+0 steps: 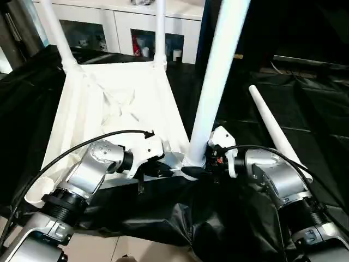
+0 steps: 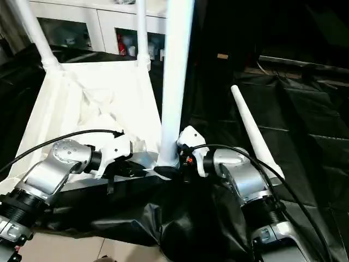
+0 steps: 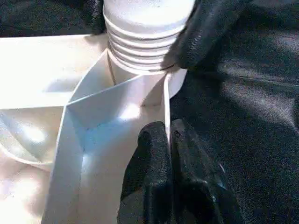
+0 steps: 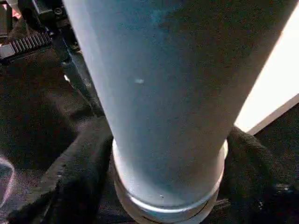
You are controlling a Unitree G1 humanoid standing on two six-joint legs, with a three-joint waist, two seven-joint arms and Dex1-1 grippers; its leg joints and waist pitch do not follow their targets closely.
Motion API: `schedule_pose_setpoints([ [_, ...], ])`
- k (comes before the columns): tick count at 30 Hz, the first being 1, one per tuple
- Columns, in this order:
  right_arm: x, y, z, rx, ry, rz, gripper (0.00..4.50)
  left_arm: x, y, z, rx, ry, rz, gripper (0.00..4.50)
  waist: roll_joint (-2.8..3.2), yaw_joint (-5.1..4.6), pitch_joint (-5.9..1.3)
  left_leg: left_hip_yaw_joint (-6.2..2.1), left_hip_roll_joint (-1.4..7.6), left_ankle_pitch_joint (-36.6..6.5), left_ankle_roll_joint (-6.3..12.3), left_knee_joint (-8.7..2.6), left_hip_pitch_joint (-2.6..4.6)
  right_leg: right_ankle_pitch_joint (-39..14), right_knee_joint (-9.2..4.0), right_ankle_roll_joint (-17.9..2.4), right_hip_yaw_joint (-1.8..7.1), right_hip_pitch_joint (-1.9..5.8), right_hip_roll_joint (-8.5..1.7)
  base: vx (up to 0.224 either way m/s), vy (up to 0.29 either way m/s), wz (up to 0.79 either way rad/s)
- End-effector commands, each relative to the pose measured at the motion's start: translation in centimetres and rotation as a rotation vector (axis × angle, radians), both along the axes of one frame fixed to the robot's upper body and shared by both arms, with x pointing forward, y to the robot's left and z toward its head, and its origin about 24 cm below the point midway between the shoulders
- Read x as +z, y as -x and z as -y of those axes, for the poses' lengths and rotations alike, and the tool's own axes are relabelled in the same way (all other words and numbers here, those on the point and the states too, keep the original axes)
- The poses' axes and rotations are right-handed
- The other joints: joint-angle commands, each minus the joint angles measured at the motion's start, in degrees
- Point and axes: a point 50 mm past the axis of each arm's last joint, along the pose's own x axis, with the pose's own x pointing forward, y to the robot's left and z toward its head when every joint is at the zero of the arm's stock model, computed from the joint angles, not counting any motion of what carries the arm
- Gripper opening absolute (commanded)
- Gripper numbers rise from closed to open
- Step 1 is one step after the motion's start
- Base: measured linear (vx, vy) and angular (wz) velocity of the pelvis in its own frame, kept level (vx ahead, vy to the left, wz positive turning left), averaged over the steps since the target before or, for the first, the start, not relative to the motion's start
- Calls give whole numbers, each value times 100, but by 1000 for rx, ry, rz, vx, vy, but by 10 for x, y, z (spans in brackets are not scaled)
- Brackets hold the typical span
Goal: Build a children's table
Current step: Insert table leg to table base, then rotate leg to tighten
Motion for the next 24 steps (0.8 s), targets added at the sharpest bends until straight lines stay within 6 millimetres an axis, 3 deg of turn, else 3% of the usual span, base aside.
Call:
schedule_pose_setpoints([
  [1, -3, 2, 1, -3, 3, -17, 311, 3, 6, 12, -86, 31, 7, 0, 36, -27, -371, 130, -26, -758, 244, -325, -5, -243, -283, -1344, 257, 379, -193, 0, 0, 0],
  [4, -5, 3, 0, -6, 1, -23, 282, 3, 6, 11, -85, 30, 3, 0, 34, -21, -371, 130, -29, -758, 239, -321, -8, -308, -281, -1322, 260, 378, -192, 0, 0, 0],
  [12, -12, 5, -3, -43, -7, -42, 275, 2, 5, 11, -67, 41, 0, 0, 33, -23, -368, 131, -35, -797, 197, -318, -10, -438, -287, -1265, 265, 368, -185, 0, 0, 0],
  [14, -23, -3, -7, -226, -10, -71, 275, 4, -4, 18, 35, 91, 5, 0, 32, -43, -367, 135, -35, -788, 176, -320, -15, -454, -279, -1263, 273, 355, -185, 0, 0, 0],
  [15, -26, -6, -9, -291, -9, -86, 275, 5, -8, 21, 77, 108, 6, 0, 28, -55, -338, 133, -44, -992, 56, -340, -8, -873, -326, -1199, 270, 346, -196, 0, 0, 0],
  [16, -29, -9, -11, -341, -11, -98, 275, 5, -12, 23, 120, 115, 11, 0, 28, -55, -338, 133, -44, -992, 56, -340, -8, -873, -326, -1199, 270, 346, -196, 0, 0, 0],
  [19, -37, -18, -24, -520, -17, -144, 275, 9, -29, 35, 293, 128, 33, 0, 0, -152, -320, 110, -77, -1338, -118, -366, 1, -1774, -405, -911, 275, 319, -185, 0, 0, 0],
  [21, -37, -24, -33, -598, -31, -161, 275, 10, -38, 42, 372, 125, 51, 0, 2, -192, -330, 92, -73, -1347, -98, -373, -33, -1917, -431, -798, 275, 333, -200, 0, 0, 0],
  [22, -37, -26, -39, -616, -34, -158, 275, 11, -40, 46, 398, 129, 58, 0, 10, -213, -330, 107, -89, -1376, -86, -356, -13, -1939, -452, -797, 281, 295, -191, 0, 0, 0],
  [24, -35, -30, -51, -625, -32, -130, 275, 12, -44, 54, 423, 129, 76, 0, -1, -229, -335, 108, -99, -1390, -35, -349, -22, -1989, -470, -783, 274, 295, -188, 0, 0, 0],
])
